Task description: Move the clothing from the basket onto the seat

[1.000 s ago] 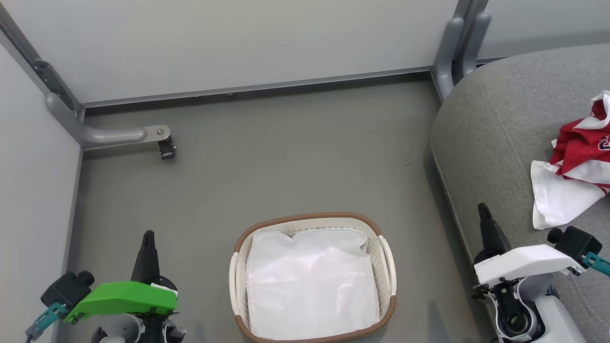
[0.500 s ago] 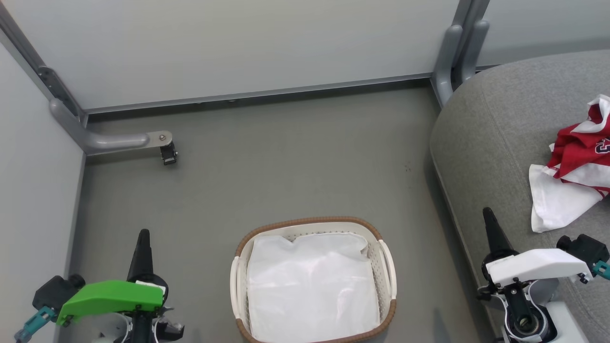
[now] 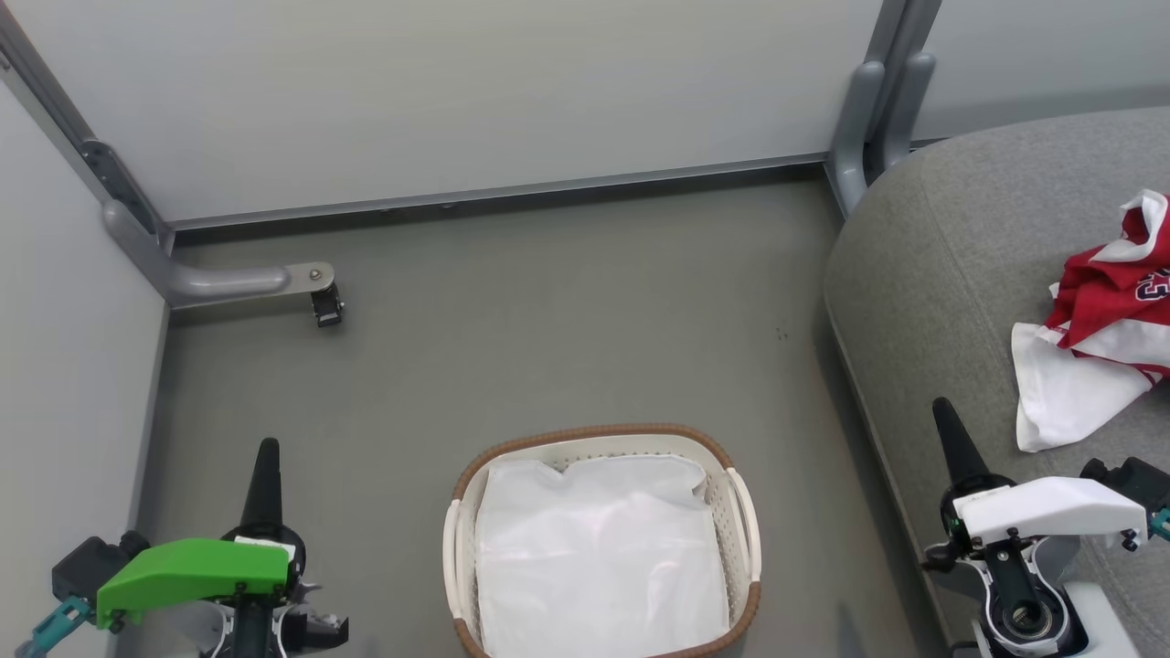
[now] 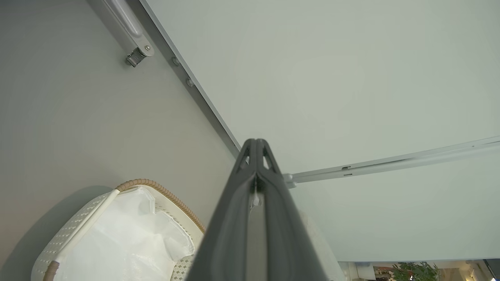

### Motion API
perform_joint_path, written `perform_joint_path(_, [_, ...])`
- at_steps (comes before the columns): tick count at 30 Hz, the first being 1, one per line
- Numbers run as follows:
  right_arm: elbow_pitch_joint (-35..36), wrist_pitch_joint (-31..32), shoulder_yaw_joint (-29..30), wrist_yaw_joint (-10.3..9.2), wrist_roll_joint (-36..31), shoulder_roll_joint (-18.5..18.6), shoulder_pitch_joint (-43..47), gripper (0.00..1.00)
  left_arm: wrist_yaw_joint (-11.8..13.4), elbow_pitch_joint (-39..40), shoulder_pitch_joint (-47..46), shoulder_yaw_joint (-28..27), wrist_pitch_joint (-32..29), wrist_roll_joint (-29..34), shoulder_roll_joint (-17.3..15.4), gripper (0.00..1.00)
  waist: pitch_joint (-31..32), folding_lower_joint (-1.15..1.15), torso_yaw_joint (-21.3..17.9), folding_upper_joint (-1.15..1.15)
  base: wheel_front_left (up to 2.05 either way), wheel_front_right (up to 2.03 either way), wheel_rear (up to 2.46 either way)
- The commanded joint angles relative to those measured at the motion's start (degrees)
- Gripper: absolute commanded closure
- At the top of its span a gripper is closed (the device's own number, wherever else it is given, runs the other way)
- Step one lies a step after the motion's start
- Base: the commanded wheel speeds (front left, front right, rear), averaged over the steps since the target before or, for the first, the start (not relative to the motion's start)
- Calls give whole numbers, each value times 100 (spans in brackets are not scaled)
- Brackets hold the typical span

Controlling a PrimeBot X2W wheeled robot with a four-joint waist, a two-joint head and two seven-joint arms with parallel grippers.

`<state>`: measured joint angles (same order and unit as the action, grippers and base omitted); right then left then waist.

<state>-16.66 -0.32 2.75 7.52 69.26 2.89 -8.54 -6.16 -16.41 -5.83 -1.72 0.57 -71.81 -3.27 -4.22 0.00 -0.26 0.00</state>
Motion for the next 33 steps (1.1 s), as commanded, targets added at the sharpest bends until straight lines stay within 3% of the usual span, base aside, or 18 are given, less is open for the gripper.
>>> perform_joint_path(1, [78,49,30,-3,155,48,60,100,-46,80,-25,-36,-31,-152,-58,100,13,0,1,0,0,0,0])
perform_joint_path(33, [218,469,244,-3,1638,47,214,100,-112,198,-39,-294,-459,-1495,-50,100,255,0,17,0,0,0,0])
